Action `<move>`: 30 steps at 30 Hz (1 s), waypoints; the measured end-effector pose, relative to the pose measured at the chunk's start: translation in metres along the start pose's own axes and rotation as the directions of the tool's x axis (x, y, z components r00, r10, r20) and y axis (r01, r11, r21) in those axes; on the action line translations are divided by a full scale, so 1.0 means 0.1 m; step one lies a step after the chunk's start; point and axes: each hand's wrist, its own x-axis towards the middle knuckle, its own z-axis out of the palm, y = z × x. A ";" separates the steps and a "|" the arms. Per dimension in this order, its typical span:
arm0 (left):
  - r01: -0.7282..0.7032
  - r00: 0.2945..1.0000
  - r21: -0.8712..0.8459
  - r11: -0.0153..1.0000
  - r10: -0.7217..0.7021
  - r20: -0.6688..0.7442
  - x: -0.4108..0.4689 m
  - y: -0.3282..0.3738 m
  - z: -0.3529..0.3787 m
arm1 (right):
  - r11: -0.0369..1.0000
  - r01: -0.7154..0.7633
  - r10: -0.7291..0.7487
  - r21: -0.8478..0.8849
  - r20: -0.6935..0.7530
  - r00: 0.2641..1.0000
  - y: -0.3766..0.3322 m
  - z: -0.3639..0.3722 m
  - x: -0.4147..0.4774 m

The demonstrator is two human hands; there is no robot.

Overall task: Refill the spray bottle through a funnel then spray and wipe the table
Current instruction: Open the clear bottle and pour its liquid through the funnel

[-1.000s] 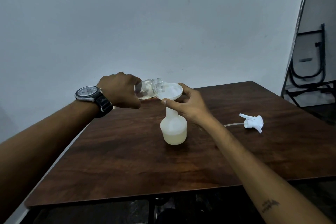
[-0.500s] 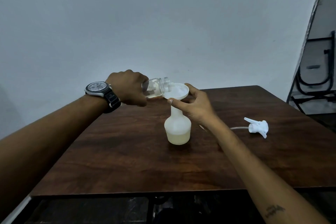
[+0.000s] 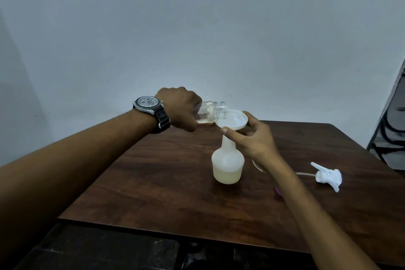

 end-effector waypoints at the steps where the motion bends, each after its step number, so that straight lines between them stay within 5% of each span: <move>1: -0.001 1.000 0.001 1.000 0.001 0.002 0.00 0.00 -0.01 | 1.000 0.000 0.000 0.002 -0.001 1.000 0.00 0.00 0.00; 30: -0.013 1.000 0.031 0.999 0.013 0.005 0.04 0.00 0.00 | 1.000 -0.019 0.019 0.011 0.001 1.000 0.01 -0.01 0.00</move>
